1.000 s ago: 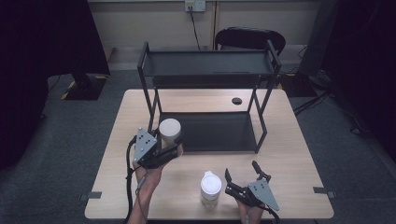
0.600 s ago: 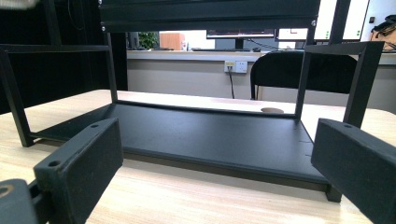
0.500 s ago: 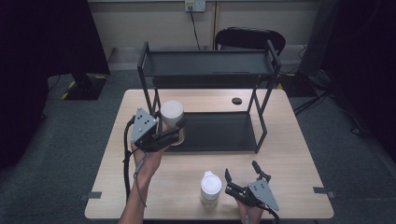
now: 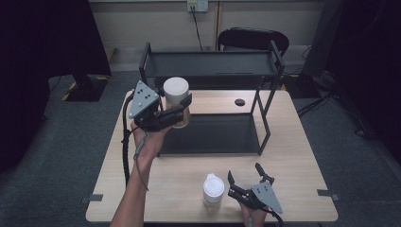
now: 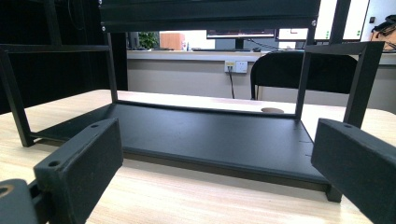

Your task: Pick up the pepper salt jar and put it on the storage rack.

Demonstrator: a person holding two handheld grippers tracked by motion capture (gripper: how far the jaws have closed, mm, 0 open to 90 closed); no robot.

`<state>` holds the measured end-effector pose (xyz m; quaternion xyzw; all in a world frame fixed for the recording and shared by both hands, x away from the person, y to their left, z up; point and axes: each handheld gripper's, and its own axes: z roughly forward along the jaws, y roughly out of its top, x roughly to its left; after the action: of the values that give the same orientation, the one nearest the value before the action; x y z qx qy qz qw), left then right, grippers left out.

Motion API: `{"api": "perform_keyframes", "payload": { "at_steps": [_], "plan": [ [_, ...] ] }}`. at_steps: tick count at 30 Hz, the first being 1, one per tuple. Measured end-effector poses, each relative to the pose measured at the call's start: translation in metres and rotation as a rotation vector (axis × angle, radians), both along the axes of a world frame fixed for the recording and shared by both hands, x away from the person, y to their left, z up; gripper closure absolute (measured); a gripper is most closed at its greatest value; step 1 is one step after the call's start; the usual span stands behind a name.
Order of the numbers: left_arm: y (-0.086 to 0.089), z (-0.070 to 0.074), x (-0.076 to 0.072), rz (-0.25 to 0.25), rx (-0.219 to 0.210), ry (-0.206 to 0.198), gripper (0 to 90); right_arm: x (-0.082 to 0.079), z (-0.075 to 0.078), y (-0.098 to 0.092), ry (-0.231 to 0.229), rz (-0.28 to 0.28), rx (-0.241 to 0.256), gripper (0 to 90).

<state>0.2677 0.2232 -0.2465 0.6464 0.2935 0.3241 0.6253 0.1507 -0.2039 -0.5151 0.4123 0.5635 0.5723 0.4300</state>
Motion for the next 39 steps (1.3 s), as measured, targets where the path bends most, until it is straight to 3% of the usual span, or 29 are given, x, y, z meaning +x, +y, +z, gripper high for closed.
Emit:
{"api": "perform_keyframes", "payload": {
  "at_steps": [13,20,22,34,39],
  "plan": [
    [0.005,0.042,0.030,-0.027,-0.004,0.014,34.7,0.000,0.000,0.000,0.000,0.003,0.000,1.3],
    [0.001,0.064,0.038,0.000,0.010,0.019,34.7,0.000,0.000,-0.001,0.000,0.006,0.000,1.3],
    [0.001,0.070,0.042,0.000,0.006,0.042,34.7,0.000,0.000,-0.001,0.000,0.006,0.000,1.3],
    [-0.018,0.088,0.073,0.038,0.015,0.041,34.7,0.000,0.000,-0.001,-0.001,0.003,0.000,1.3],
    [-0.029,0.090,0.088,0.051,-0.007,0.046,34.7,0.000,0.000,-0.001,0.000,0.006,0.001,1.3]
  ]
}}
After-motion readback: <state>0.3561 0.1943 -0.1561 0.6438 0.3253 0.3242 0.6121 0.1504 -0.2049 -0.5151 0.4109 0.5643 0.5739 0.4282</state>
